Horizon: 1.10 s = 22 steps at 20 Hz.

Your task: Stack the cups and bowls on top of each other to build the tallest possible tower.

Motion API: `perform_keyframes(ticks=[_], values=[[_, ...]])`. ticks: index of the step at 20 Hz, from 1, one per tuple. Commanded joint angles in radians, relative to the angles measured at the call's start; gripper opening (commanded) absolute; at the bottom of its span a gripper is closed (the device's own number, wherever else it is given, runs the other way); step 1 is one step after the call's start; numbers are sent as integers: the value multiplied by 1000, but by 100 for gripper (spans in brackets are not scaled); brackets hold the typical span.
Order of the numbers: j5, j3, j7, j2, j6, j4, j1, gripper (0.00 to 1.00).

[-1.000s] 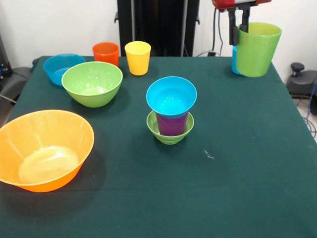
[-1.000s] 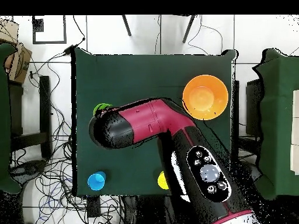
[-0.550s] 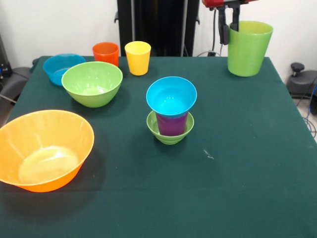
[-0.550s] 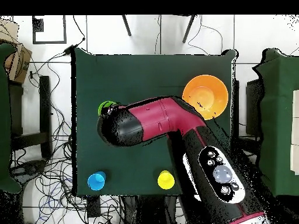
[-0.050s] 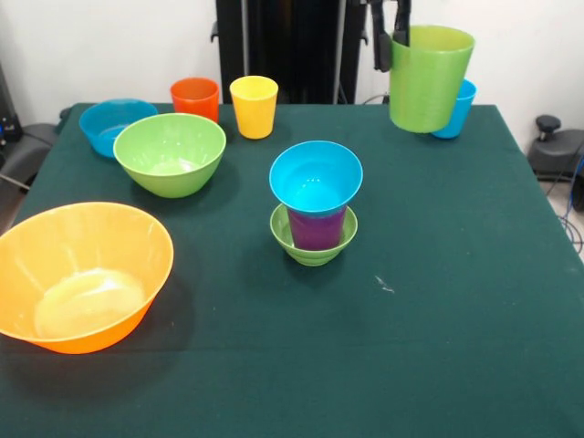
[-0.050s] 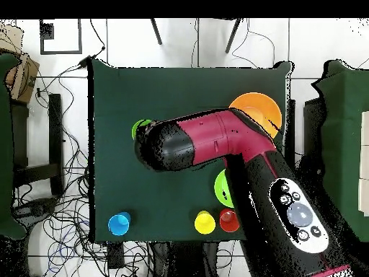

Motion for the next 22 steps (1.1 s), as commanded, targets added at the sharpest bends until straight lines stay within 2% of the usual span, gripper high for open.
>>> perform_keyframes(ticks=[1,6,12,18,22], values=[[-111,50,-356,25,119,-60,-27,0],[-113,54,-357,38,108,-47,-44,0],[-147,38,-345,74,75,-45,-38,0],[-176,40,-350,86,100,-72,-37,0],[-168,54,-369,100,135,-89,-43,0]])
